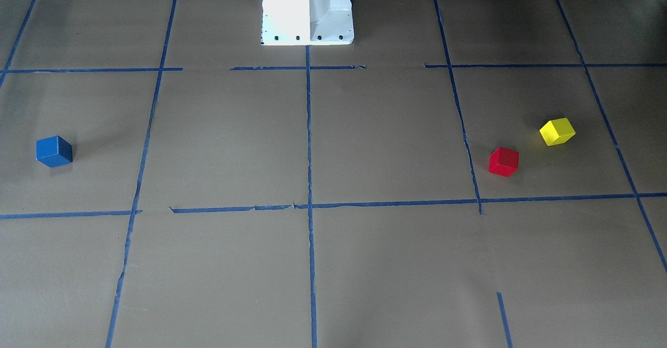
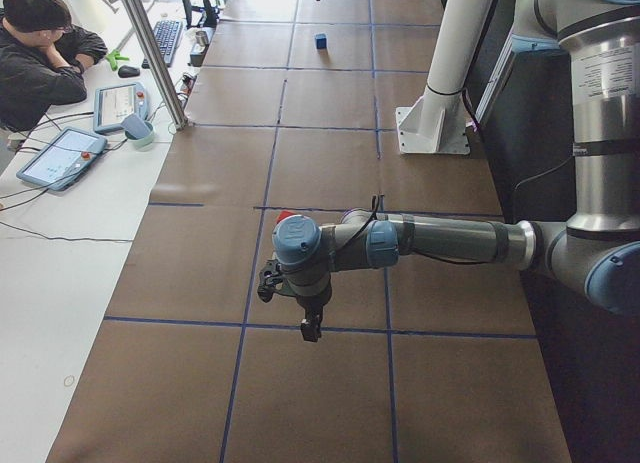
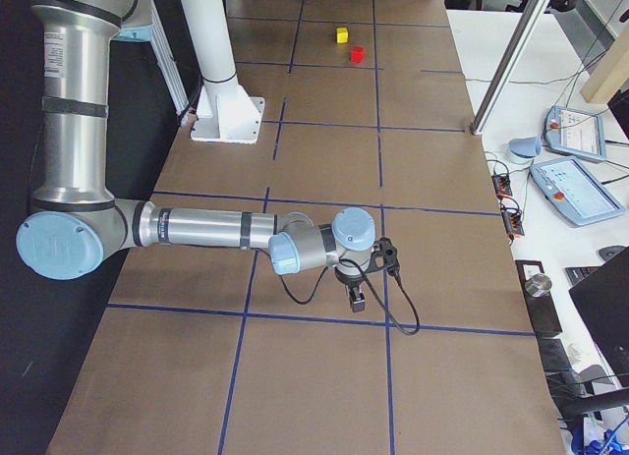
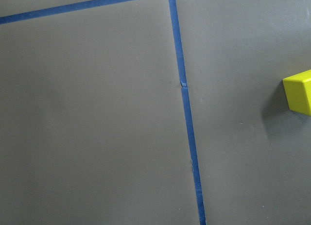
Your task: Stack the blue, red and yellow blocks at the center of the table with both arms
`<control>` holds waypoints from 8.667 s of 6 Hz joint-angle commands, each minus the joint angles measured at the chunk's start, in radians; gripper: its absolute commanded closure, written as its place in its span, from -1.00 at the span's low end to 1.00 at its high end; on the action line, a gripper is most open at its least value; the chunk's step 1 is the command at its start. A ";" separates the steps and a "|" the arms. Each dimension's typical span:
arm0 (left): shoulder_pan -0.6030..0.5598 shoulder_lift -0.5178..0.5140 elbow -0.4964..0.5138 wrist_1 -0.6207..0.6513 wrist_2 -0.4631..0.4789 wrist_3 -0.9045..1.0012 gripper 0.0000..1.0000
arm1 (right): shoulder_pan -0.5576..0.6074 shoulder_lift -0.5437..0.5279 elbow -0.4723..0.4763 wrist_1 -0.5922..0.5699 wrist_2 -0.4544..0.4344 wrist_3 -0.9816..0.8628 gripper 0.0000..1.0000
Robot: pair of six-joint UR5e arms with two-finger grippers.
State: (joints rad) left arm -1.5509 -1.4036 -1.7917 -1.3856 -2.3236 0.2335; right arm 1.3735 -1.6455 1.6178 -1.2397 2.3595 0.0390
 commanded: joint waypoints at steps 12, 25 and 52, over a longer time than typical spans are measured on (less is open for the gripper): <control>0.003 0.003 0.002 0.002 0.000 0.001 -1.00 | -0.393 0.047 -0.041 0.210 -0.152 0.426 0.94; 0.005 0.003 0.000 0.002 -0.002 0.001 -1.00 | -0.893 1.001 -0.322 -0.237 -0.543 1.308 -0.96; 0.709 -0.334 0.209 -0.696 0.243 -0.896 -1.00 | 0.206 -0.048 0.065 -0.331 -0.075 -0.260 -0.99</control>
State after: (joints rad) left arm -0.8471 -1.7359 -1.5919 -2.0823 -2.0802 -0.6637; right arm 1.5800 -1.6933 1.6837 -1.5709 2.2841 -0.2200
